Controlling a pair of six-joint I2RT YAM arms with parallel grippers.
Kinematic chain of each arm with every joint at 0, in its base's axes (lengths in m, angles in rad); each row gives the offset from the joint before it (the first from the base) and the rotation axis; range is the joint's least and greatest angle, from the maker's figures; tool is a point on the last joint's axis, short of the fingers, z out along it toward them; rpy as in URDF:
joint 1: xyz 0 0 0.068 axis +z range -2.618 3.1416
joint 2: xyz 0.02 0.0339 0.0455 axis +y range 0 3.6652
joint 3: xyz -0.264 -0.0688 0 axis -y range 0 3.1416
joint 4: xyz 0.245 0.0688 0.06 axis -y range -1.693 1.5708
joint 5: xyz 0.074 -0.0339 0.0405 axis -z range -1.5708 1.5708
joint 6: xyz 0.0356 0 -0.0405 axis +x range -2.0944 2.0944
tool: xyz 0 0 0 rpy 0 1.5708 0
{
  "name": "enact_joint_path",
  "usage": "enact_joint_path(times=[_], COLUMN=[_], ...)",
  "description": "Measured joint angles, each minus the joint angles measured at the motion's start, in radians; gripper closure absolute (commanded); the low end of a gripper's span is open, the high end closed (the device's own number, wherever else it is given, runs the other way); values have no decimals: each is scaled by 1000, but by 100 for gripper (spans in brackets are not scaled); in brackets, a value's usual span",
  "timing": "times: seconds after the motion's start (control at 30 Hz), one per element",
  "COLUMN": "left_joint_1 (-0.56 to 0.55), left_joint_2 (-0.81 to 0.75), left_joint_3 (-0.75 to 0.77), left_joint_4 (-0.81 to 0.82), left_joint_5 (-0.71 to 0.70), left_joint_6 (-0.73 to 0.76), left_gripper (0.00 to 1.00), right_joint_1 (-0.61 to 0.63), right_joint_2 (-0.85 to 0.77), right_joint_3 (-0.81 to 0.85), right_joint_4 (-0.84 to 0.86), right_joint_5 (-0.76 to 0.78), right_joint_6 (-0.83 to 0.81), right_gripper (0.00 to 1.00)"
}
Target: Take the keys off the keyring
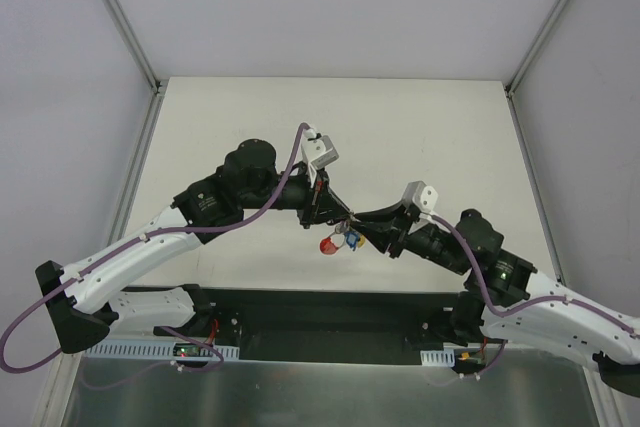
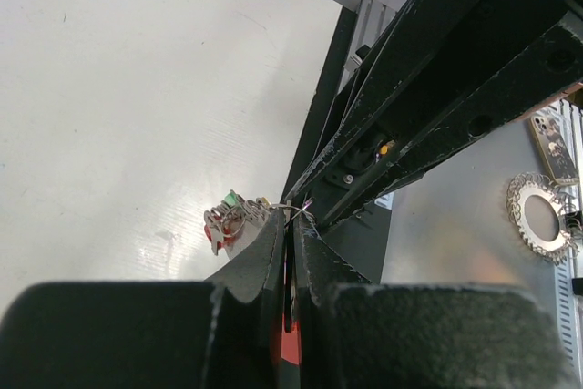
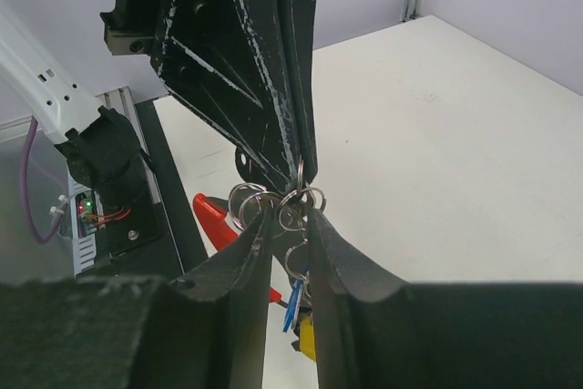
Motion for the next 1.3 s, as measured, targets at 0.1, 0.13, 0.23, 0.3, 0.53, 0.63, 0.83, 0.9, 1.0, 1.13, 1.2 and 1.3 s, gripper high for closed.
enact_joint_path(times=[0.1,0.13,0.23,0.3,0.53,0.63,0.83,0.9,1.0,1.13,1.2,1.3], left_joint_1=[0,0,3,6,14,21,26,26,26,26,27,33], left_joint_2=[0,0,0,0,0,0,2,2,2,5,6,11], left_joint_3=[0,0,0,0,0,0,0,0,0,0,0,0], left_joint_4=[-4,-7,-15,-14,0,10,11,11,13,21,23,23], left_joint_5=[-6,-11,-26,-27,-52,-60,-63,-62,-62,-62,-63,-62], left_joint_6=[-3,-3,-5,-8,-14,-16,-17,-17,-20,-24,-28,-37], left_gripper=[100,100,100,100,100,100,100,100,100,100,100,100], right_joint_1=[5,7,21,29,47,51,55,57,61,64,64,67], right_joint_2=[15,23,42,48,87,102,121,122,122,126,133,146], right_joint_3=[1,2,6,6,27,39,46,46,47,50,52,57], right_joint_4=[6,8,11,11,14,18,24,26,27,27,29,30], right_joint_5=[8,18,61,104,206,236,259,266,276,288,294,304], right_joint_6=[-4,-5,-7,-9,-20,-23,-36,-45,-58,-77,-89,-112], right_gripper=[76,76,76,78,99,99,83,83,82,79,77,76])
